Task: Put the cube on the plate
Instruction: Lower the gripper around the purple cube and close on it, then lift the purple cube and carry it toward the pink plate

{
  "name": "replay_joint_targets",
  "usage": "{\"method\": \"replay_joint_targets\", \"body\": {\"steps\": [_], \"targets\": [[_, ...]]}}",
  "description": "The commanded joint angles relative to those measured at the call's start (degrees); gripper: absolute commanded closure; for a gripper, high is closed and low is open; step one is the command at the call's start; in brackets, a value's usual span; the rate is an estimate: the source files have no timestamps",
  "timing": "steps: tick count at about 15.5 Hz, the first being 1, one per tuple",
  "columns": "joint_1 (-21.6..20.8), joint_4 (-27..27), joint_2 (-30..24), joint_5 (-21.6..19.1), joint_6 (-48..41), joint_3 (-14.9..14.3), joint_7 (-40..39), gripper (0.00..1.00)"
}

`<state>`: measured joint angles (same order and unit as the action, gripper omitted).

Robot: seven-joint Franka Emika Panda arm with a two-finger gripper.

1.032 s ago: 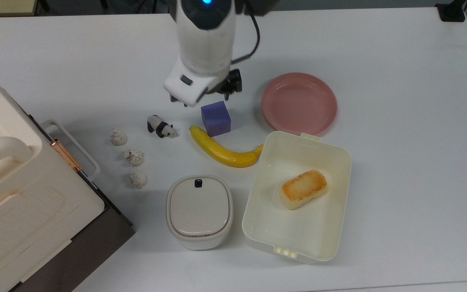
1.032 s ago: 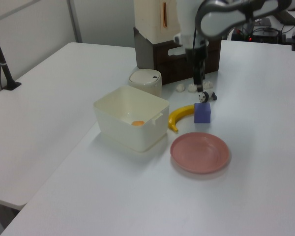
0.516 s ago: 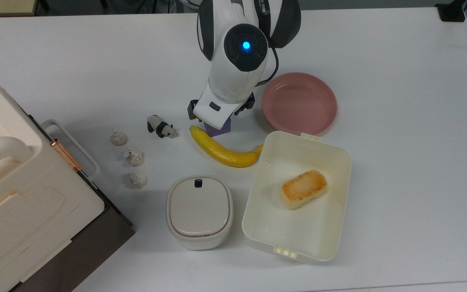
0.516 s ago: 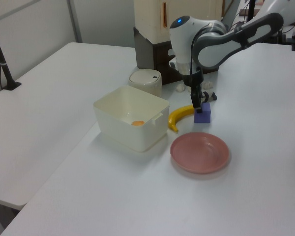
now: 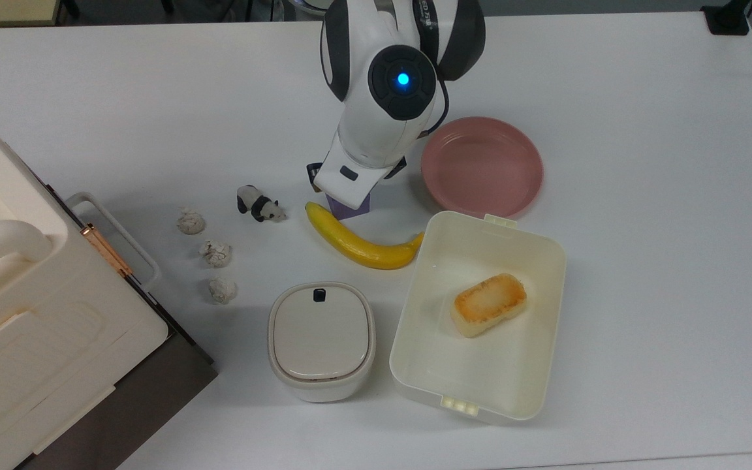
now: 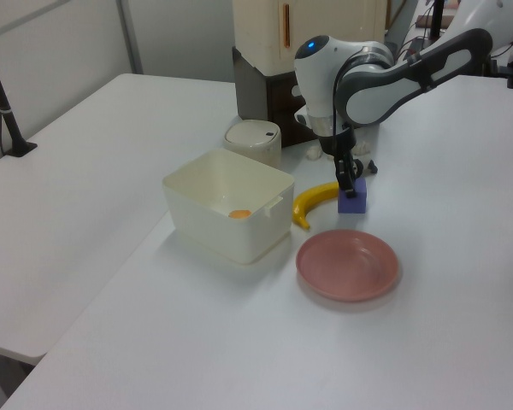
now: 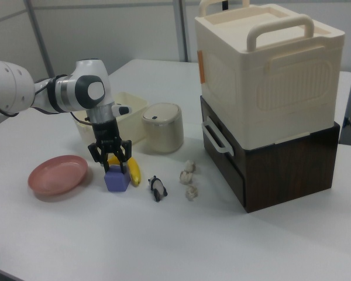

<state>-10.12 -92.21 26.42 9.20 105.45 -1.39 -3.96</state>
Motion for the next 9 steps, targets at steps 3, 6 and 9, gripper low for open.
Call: {"method": "replay_joint_targets", "body": {"steps": [3,6,9], "targets": [[-0.95,-2.72,-2.16,1.08,-1.29,-0.63,-0.08,0.45],[-2.17,-2.36,-3.92,0.65,-4.37,-0.55,-0.7,0.45],[-5.6,-2.36,-6.12,-0.14,-6.74,-0.55,0.27,0.45]]}}
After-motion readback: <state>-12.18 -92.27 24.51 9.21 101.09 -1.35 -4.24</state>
